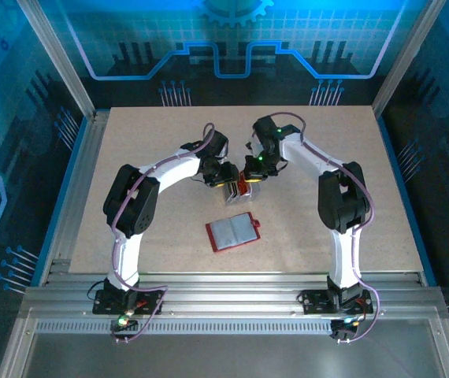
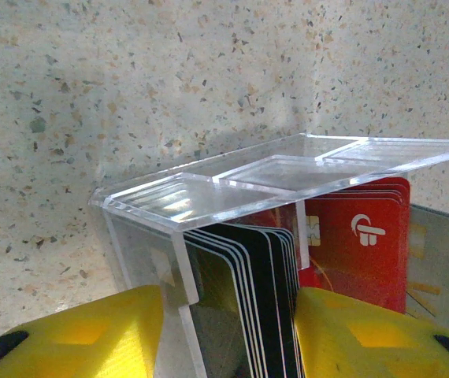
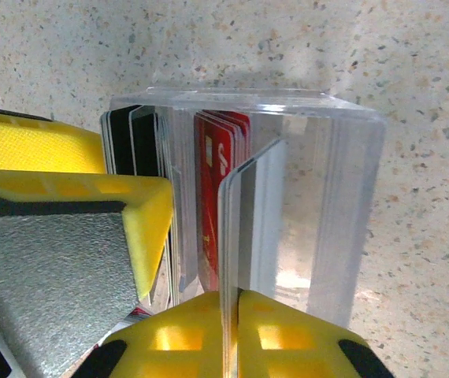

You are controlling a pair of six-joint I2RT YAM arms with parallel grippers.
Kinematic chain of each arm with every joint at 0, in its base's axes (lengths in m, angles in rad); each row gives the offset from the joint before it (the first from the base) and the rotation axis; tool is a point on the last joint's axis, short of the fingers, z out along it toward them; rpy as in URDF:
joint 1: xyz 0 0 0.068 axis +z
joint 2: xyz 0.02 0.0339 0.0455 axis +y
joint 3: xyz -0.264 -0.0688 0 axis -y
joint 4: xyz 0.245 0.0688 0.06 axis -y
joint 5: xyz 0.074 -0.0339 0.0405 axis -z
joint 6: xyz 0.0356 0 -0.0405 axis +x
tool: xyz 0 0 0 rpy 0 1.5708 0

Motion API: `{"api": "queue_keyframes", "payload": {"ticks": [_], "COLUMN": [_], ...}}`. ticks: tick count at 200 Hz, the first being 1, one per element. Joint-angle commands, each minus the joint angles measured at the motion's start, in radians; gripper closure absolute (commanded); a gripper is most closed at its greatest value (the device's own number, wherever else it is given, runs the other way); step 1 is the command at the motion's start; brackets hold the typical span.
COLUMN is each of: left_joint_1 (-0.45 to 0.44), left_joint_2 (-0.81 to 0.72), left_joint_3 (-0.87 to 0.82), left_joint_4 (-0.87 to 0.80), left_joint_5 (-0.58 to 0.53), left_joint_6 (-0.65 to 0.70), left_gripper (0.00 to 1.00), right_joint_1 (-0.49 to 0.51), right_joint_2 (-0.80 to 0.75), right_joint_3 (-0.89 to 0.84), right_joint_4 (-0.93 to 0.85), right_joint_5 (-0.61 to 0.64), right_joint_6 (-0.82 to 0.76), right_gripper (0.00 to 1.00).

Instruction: Put the credit cards into the card holder

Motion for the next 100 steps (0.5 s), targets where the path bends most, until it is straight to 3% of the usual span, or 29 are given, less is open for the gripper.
{"api": "queue_keyframes", "payload": {"ticks": [1, 34, 100], "left_joint_1": [0.007, 0.007, 0.026], "left_joint_2": [0.057, 0.050, -0.067], "left_joint_3": [-0.039, -0.032, -0.038], "left_joint_4": [-0.027, -0.035, -0.049], "left_joint_5": [-0.005, 0.001, -0.005], "left_joint_6": [-0.012, -0.008, -0.017], "left_gripper": [0.51, 0.51, 0.52], "right_joint_1": [0.012, 0.007, -0.010], "right_joint_2": [-0.002, -0.011, -0.037], "right_joint_3": [-0.028, -0.029, -0.029], "right_joint_4": [-0.015, -0.029, -0.052], "right_joint_5": [-0.075, -0.051, 0.019], "right_joint_6": [-0.001, -0.007, -0.025], "right_gripper": [0.91, 1.00, 1.00]}}
